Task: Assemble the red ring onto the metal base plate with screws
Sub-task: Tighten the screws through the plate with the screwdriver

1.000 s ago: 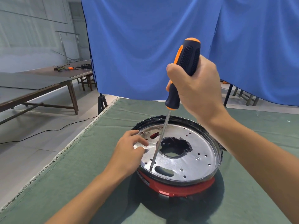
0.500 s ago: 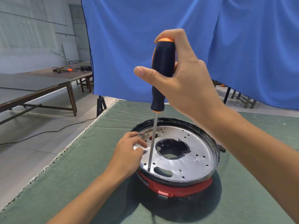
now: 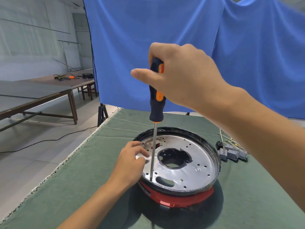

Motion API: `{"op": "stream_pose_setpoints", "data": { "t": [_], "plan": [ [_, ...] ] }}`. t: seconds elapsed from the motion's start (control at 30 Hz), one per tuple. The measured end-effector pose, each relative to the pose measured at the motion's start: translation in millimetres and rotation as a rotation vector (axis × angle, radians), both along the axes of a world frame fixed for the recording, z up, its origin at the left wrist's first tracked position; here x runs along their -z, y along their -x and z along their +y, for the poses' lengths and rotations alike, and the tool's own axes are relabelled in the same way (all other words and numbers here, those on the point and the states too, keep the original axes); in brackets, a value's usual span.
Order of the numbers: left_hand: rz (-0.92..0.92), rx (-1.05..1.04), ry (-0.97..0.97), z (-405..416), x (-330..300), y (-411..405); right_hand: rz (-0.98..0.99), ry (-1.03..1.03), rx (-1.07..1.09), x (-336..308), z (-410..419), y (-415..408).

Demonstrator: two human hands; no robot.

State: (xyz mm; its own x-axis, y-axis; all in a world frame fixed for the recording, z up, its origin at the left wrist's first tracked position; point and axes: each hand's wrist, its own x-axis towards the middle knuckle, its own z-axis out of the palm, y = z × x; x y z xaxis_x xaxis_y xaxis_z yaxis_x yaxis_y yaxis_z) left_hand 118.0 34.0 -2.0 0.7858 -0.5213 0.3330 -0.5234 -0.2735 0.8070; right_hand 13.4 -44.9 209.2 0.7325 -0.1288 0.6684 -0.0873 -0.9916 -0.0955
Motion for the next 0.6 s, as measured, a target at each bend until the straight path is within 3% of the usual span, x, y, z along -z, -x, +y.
{"op": "stream_pose_setpoints", "data": {
  "t": [0.13, 0.2, 0.3, 0.43, 0.6],
  "plan": [
    [-0.006, 0.001, 0.005, 0, 2, -1, 0.179, -0.121, -0.039, -7, 1, -2],
    [-0.004, 0.004, 0.014, 0, 2, -1, 0.154, -0.095, -0.057, -10, 1, 1],
    [0.000, -0.004, 0.024, -1, 2, -1, 0.134, 0.003, 0.087, -12, 5, 4],
    [-0.003, -0.004, 0.028, -1, 3, -2, 0.260, -0.161, -0.014, -18, 5, 1],
    [-0.003, -0.002, 0.027, -1, 3, -2, 0.212, -0.041, 0.071, -19, 9, 5]
  ]
}}
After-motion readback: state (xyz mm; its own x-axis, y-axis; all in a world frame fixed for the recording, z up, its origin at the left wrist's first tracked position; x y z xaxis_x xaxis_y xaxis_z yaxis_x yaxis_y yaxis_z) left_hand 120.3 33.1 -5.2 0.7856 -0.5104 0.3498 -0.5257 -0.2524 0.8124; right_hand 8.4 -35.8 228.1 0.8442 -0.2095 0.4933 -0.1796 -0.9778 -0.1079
